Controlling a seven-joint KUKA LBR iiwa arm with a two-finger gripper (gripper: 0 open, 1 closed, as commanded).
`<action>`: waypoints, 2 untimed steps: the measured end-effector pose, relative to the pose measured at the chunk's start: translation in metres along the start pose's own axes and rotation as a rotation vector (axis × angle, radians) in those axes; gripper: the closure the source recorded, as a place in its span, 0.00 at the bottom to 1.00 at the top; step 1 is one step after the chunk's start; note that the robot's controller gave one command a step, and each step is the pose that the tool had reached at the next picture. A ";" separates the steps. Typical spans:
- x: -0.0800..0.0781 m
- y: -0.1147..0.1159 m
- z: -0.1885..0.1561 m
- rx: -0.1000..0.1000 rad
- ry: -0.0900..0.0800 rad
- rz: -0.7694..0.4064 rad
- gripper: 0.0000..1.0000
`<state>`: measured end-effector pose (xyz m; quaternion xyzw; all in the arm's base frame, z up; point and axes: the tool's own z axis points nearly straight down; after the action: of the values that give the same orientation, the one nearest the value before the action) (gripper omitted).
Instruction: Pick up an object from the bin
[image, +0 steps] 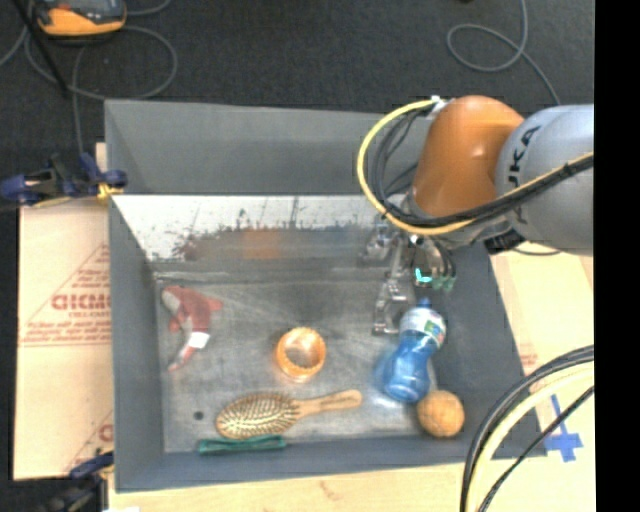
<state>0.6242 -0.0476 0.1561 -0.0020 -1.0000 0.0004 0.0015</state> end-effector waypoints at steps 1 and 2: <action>-0.002 0.000 -0.004 0.001 -0.008 -0.001 0.00; 0.020 0.052 0.071 -0.001 -0.007 -0.108 1.00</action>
Offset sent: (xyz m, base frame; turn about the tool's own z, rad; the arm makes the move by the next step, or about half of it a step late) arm -0.0212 0.0523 -0.0713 -0.1117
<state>0.6041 0.0042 0.0854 0.0519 -0.9986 -0.0002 -0.0020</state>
